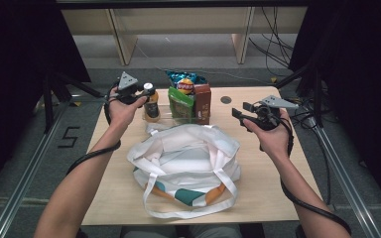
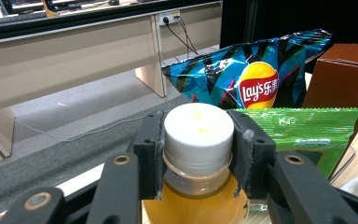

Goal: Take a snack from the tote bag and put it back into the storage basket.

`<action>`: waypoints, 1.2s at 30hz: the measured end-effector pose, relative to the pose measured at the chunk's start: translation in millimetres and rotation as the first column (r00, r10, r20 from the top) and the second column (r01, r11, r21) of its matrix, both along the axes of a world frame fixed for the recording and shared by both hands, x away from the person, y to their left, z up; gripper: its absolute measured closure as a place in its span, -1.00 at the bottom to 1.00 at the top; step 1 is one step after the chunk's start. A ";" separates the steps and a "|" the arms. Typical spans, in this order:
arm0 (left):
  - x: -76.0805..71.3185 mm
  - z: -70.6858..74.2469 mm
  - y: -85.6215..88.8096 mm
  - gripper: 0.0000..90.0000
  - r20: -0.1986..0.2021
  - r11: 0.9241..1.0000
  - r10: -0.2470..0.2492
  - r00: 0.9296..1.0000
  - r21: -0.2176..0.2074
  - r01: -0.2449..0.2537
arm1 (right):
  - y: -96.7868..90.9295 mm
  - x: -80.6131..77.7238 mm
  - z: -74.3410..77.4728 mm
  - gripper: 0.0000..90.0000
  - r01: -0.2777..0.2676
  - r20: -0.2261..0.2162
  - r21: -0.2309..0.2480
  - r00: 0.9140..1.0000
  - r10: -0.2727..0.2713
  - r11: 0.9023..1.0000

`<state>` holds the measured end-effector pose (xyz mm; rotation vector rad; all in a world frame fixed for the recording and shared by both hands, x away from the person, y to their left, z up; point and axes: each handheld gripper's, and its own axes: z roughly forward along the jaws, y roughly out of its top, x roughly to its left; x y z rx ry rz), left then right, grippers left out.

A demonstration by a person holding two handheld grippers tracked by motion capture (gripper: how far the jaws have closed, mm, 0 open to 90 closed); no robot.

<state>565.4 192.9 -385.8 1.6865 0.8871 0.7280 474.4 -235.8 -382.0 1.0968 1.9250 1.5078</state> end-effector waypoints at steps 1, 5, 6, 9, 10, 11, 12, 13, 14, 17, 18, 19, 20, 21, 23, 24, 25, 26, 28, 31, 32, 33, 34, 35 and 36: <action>0.0 -0.4 0.0 0.30 0.000 1.000 -0.001 1.000 0.000 0.001 | -0.4 0.7 -0.1 -0.01 -0.004 0.007 -0.006 1.000 0.004 1.000; -0.3 -1.8 0.5 0.30 -0.003 1.000 0.001 1.000 -0.003 -0.001 | 0.2 -0.1 -0.4 -0.01 -0.001 -0.003 0.002 1.000 0.001 1.000; -0.3 -2.0 0.8 0.30 -0.003 1.000 0.000 1.000 -0.001 0.000 | 0.0 0.6 -0.6 -0.01 -0.007 0.000 0.000 1.000 0.007 1.000; -0.5 -3.0 0.9 0.30 -0.004 1.000 -0.001 1.000 0.000 0.001 | 0.5 -0.9 -0.2 -0.01 0.002 -0.016 0.003 1.000 -0.002 1.000; -0.6 -3.4 0.8 0.30 -0.006 1.000 -0.002 1.000 0.002 0.002 | 0.4 -0.8 -0.3 -0.01 0.002 -0.015 0.002 1.000 -0.002 1.000; -0.7 -4.0 0.5 0.30 -0.007 1.000 -0.003 1.000 0.003 0.003 | 0.6 -1.1 0.1 -0.01 0.003 -0.022 0.007 1.000 -0.003 1.000; -0.7 -4.9 0.2 0.30 -0.008 1.000 -0.003 1.000 -0.003 0.003 | 0.5 -1.1 -0.1 -0.01 0.003 -0.019 0.005 1.000 -0.002 1.000; -0.7 -5.4 0.4 0.30 -0.009 1.000 -0.004 1.000 -0.002 0.004 | 0.4 -0.9 0.0 -0.01 0.001 -0.020 0.006 1.000 -0.001 1.000; -0.7 -5.9 0.6 0.30 -0.009 1.000 -0.005 1.000 0.000 0.005 | 0.3 -0.8 -0.1 -0.01 -0.001 -0.019 0.008 1.000 0.001 1.000; -0.8 -7.7 0.8 0.30 -0.013 1.000 -0.004 1.000 -0.001 0.004 | 0.0 -0.4 -0.3 -0.01 0.002 -0.009 -0.001 1.000 -0.002 1.000; -0.7 -8.0 0.9 0.30 -0.013 1.000 -0.005 1.000 0.000 0.005 | 0.4 -0.9 0.0 -0.01 0.000 -0.021 0.009 1.000 0.001 1.000; -0.6 -8.4 1.0 0.30 -0.014 1.000 -0.005 1.000 0.000 0.005 | 0.0 -0.3 -0.4 -0.01 -0.002 -0.012 0.002 1.000 0.002 1.000; -0.5 -8.7 1.1 0.30 -0.015 1.000 -0.005 1.000 0.000 0.005 | -0.3 0.0 -0.7 -0.01 -0.002 -0.007 -0.002 1.000 0.002 1.000; -0.5 -9.0 1.2 0.30 -0.015 1.000 -0.006 1.000 0.001 0.006 | 0.0 0.1 -0.8 -0.01 -0.004 -0.007 0.003 1.000 0.004 1.000; -0.6 -9.7 1.4 0.30 -0.016 1.000 -0.007 1.000 0.005 0.007 | 0.0 -0.4 -0.4 -0.01 -0.002 -0.012 0.002 1.000 0.002 1.000; -0.6 -10.2 1.5 0.30 -0.016 1.000 -0.006 1.000 0.005 0.007 | 0.0 -0.3 -0.4 -0.01 -0.002 -0.012 0.001 1.000 0.002 1.000; -0.6 -10.7 1.5 0.30 -0.018 1.000 -0.007 1.000 0.002 0.007 | 0.4 -0.8 0.0 -0.01 -0.001 -0.020 0.008 1.000 0.001 1.000; -0.6 -11.2 1.7 0.30 -0.020 1.000 -0.008 1.000 0.002 0.008 | 0.5 -1.0 0.1 -0.01 0.003 -0.021 0.006 1.000 -0.003 1.000; -0.5 -12.2 2.0 0.30 -0.020 1.000 -0.008 1.000 0.001 0.008 | 0.5 -1.0 0.0 -0.01 0.002 -0.019 0.005 1.000 -0.002 1.000; -0.8 -15.0 1.8 0.30 -0.027 1.000 -0.012 1.000 0.012 0.012 | -0.1 0.4 -0.8 -0.01 -0.007 -0.005 -0.003 1.000 0.007 1.000; -0.8 -15.7 1.8 0.30 -0.028 1.000 -0.011 1.000 0.012 0.012 | -0.2 0.6 -1.0 -0.01 -0.007 -0.004 -0.005 1.000 0.007 1.000; -0.7 -16.6 1.6 0.30 -0.030 1.000 -0.010 0.999 0.007 0.010 | -0.2 0.5 -0.9 -0.01 -0.006 -0.006 -0.004 1.000 0.006 1.000; -0.7 -17.3 1.7 0.30 -0.032 1.000 -0.010 0.999 0.007 0.010 | -0.4 0.8 -0.9 -0.01 -0.007 -0.002 -0.006 1.000 0.007 1.000; -0.6 -18.2 1.8 0.30 -0.034 1.000 -0.011 0.999 0.007 0.011 | 0.0 0.2 -0.3 -0.01 -0.005 -0.011 0.002 1.000 0.005 1.000; -0.5 -18.5 1.8 0.30 -0.035 1.000 -0.011 0.999 0.007 0.011 | 0.5 -0.7 -0.1 -0.01 -0.002 -0.018 0.007 1.000 0.002 1.000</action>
